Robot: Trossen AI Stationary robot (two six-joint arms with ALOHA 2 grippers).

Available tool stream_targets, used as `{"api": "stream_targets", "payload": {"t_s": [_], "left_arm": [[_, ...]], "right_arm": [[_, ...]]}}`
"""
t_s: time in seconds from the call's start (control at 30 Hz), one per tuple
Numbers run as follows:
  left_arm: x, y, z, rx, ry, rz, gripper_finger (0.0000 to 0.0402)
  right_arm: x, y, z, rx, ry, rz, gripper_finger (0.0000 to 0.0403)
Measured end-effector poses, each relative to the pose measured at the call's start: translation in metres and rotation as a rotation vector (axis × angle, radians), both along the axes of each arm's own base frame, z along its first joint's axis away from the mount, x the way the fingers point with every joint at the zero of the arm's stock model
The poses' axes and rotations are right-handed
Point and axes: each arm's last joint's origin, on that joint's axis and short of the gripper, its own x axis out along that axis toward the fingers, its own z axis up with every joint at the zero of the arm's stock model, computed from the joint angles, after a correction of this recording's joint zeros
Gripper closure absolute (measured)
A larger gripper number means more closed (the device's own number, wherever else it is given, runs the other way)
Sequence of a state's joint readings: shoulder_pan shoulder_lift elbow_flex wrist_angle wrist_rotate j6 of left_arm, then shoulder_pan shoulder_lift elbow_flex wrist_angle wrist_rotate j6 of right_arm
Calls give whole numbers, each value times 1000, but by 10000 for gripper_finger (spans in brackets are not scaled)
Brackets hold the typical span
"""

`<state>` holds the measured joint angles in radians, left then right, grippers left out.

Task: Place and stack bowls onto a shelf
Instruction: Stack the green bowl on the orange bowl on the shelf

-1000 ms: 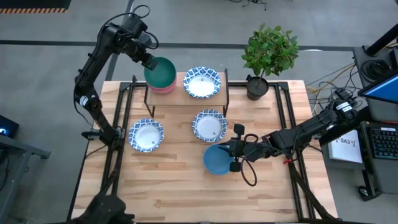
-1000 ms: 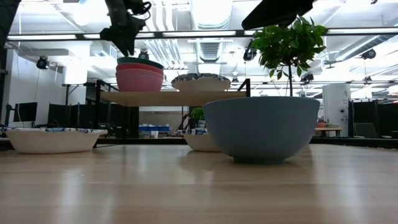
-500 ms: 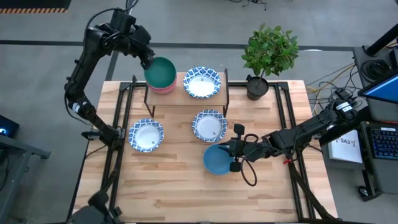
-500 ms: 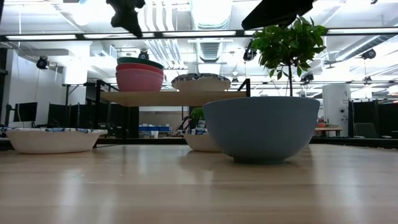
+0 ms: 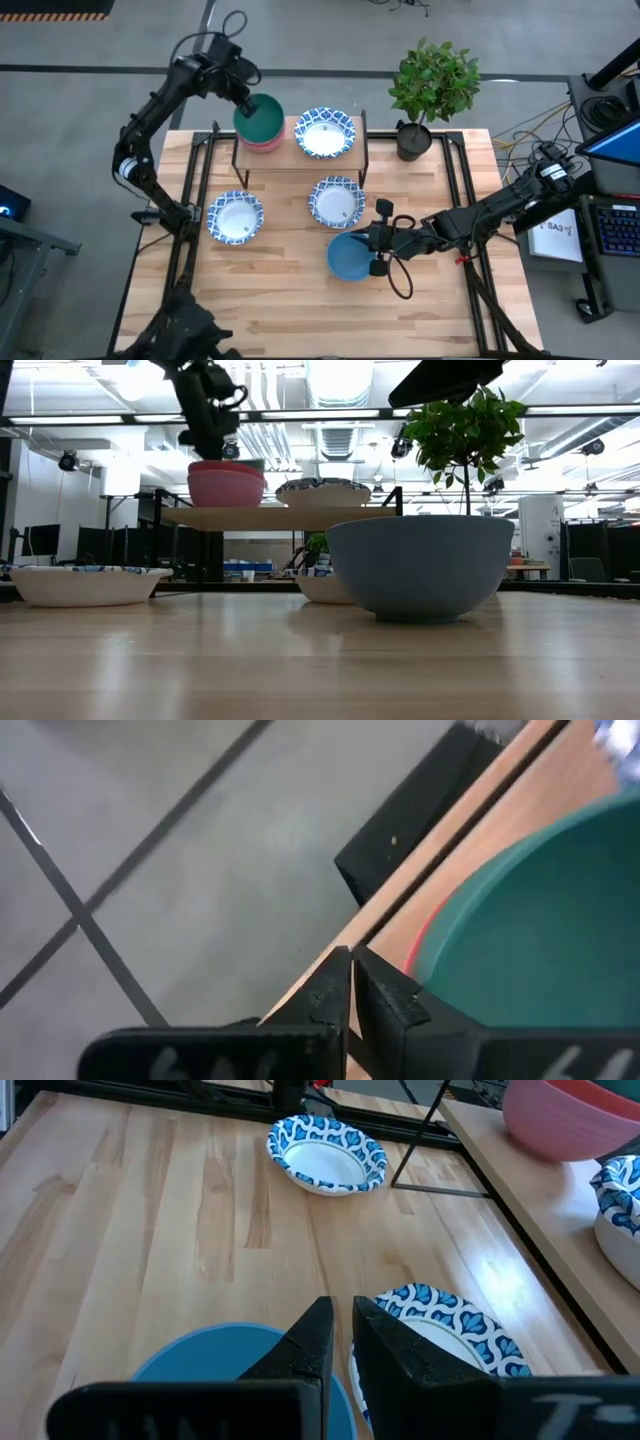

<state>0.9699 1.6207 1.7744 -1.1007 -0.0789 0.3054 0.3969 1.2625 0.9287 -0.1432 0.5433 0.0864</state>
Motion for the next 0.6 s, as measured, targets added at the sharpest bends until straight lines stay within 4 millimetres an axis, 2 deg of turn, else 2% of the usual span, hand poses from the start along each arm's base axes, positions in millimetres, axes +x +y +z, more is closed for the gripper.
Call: {"api": "stream_targets", "payload": {"t_s": [0.13,0.23,0.47,0.6], "left_arm": [[1,2,-15,-18,35,10,401],[0,2,-14,-5,37,9,401],[-7,-12,6,45,-9,9,401],[-9,-28,22,-22,-202,-123,402]], "right_arm": [[0,0,0,0,0,0,369],[0,0,0,-1,-1,-2,369],[0,-1,0,-3,-3,-8,369],[0,0,1,-3,-7,-8,369]]}}
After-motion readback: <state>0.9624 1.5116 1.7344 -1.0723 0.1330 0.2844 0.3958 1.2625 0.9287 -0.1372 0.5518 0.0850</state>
